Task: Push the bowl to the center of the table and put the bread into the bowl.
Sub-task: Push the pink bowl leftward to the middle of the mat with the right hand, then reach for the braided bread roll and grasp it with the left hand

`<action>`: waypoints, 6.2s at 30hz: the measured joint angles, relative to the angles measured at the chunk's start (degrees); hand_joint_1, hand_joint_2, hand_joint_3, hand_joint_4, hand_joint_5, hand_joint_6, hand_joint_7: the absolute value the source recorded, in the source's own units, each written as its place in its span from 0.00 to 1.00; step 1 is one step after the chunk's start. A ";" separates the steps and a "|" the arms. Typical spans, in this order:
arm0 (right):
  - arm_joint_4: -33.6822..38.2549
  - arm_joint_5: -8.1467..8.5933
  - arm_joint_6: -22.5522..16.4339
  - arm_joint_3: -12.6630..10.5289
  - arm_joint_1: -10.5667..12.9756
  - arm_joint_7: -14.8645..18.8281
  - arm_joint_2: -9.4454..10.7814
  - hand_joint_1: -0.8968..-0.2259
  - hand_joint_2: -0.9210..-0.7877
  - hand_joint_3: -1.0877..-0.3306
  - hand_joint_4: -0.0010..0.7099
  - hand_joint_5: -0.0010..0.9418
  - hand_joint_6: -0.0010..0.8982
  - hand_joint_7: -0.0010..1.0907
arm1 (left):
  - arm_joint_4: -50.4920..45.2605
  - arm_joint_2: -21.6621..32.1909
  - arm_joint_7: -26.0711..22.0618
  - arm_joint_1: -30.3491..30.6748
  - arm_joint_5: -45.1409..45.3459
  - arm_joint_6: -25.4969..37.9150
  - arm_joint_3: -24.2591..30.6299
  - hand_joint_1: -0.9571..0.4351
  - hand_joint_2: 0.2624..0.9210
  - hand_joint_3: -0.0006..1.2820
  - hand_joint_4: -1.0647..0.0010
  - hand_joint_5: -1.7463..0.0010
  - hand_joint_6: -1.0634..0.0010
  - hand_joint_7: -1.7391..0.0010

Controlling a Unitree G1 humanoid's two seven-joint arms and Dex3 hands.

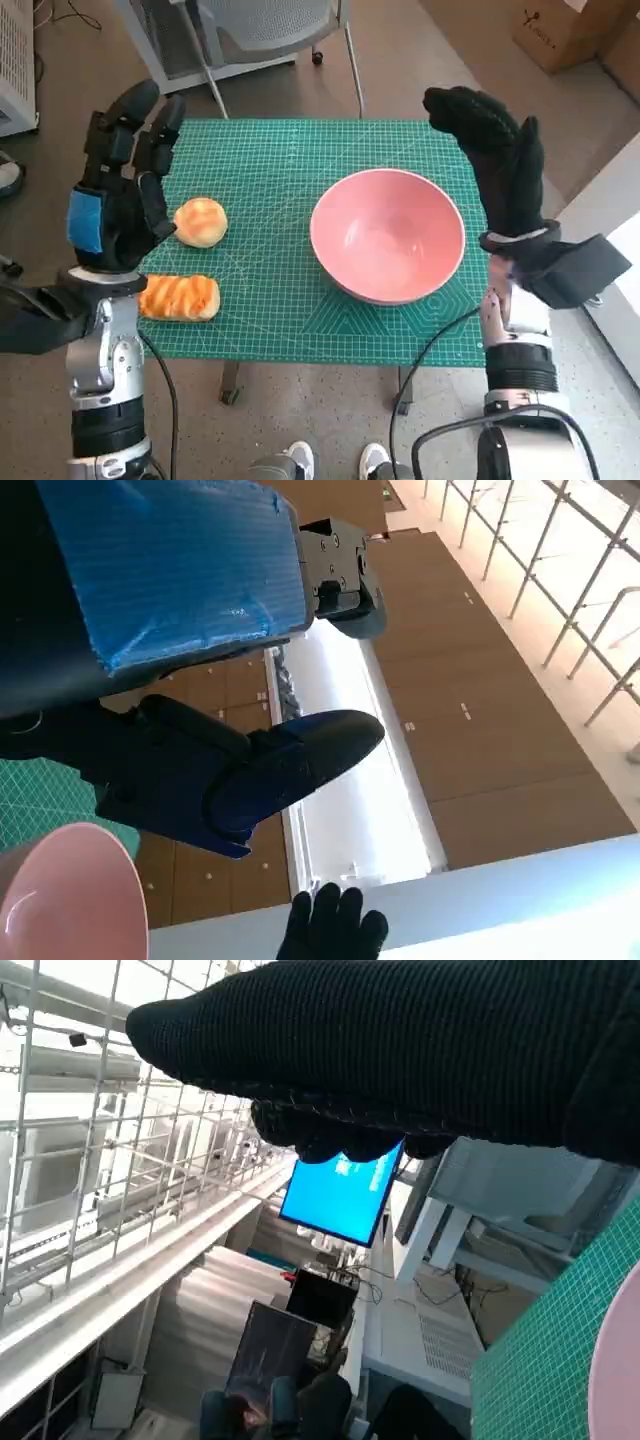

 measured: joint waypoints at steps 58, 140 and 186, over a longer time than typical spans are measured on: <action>27.53 -8.91 3.59 -3.18 -3.29 -15.79 -2.84 0.56 0.00 0.55 0.31 0.00 0.36 0.00 | -0.36 0.27 -0.77 2.10 -0.01 2.79 -0.20 0.17 1.00 0.49 1.00 0.81 1.00 0.68; 18.91 -4.97 -3.87 -5.66 -11.60 -0.99 3.12 0.44 0.00 0.67 0.35 0.00 0.38 0.02 | -10.06 3.18 5.58 11.00 5.37 1.67 1.65 0.23 1.00 0.27 0.95 0.88 1.00 0.65; 12.62 -3.89 -6.81 -3.19 -7.96 1.91 0.93 0.49 0.00 0.64 0.36 0.00 0.37 0.01 | -29.99 34.00 -14.51 10.90 48.21 48.05 -21.54 0.86 0.76 0.01 0.97 1.00 0.79 1.00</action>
